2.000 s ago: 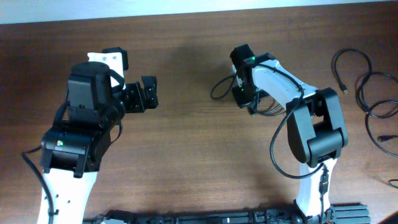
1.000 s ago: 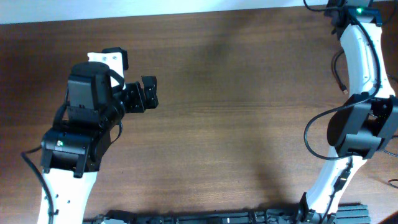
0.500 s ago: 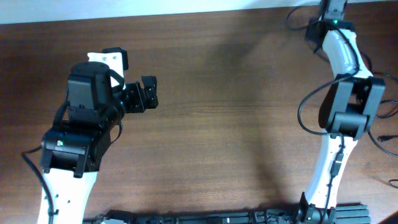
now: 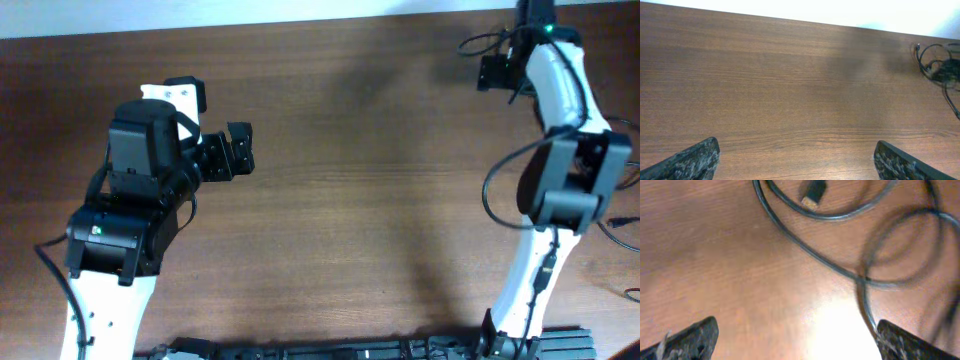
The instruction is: Untangle cables
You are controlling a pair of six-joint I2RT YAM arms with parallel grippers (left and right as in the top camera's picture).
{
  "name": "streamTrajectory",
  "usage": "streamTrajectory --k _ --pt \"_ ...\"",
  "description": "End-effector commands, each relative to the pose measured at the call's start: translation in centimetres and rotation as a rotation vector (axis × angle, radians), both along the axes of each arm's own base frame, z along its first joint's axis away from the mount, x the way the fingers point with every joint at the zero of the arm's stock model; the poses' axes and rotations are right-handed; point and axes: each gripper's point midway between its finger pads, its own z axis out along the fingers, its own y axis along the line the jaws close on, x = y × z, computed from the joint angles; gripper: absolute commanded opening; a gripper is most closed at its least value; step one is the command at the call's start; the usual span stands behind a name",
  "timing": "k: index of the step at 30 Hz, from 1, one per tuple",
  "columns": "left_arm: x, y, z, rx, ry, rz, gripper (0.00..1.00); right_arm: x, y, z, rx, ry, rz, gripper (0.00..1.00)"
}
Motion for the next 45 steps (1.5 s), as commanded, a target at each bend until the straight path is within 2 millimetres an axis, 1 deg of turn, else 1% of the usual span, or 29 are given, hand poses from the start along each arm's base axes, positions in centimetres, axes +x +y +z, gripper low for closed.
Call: streamTrajectory --k 1,2,7,9,12,13,14,15,16,18,19,23,45 --pt "0.2 0.3 0.6 0.014 -0.019 0.002 0.99 -2.9 0.8 7.2 0.005 -0.035 -0.002 0.99" --pt "0.2 0.3 0.6 0.014 -0.020 0.002 0.99 -4.3 1.3 8.4 0.008 -0.014 0.003 0.99" --pt "0.2 0.3 0.6 0.014 -0.019 0.002 0.99 -9.9 3.5 13.7 0.018 0.035 0.031 0.99" --pt "0.2 0.3 0.6 0.013 -0.019 0.003 0.99 -11.6 4.8 15.4 0.046 0.032 0.052 0.99" --pt "0.2 0.3 0.6 0.014 -0.019 0.002 0.99 -14.4 8.3 17.7 0.177 0.018 0.110 0.99" --pt "0.2 0.3 0.6 0.013 -0.019 0.002 0.99 -15.3 9.8 18.4 0.250 0.009 0.135 0.99" --pt "0.2 0.3 0.6 0.014 -0.019 0.002 0.99 -15.6 10.7 19.0 0.296 -0.009 0.151 0.99" --pt "0.2 0.3 0.6 0.013 -0.019 0.003 0.99 -15.7 11.9 19.7 0.356 -0.038 0.175 0.99" --pt "0.2 0.3 0.6 0.014 -0.019 0.002 0.99 -15.7 12.6 20.2 0.396 -0.056 0.191 0.99" --pt "0.2 0.3 0.6 0.014 -0.019 0.002 0.99 -15.8 13.7 20.7 0.454 -0.069 0.211 0.99" --pt "0.2 0.3 0.6 0.013 -0.019 0.003 0.99 -15.8 13.9 20.7 0.464 -0.070 0.214 0.99" --pt "0.2 0.3 0.6 0.014 -0.019 0.002 0.99 -15.6 13.8 20.4 0.465 -0.063 0.213 0.99" --pt "0.2 0.3 0.6 0.014 -0.019 0.002 0.99 -15.6 13.7 20.4 0.464 -0.063 0.210 0.99"
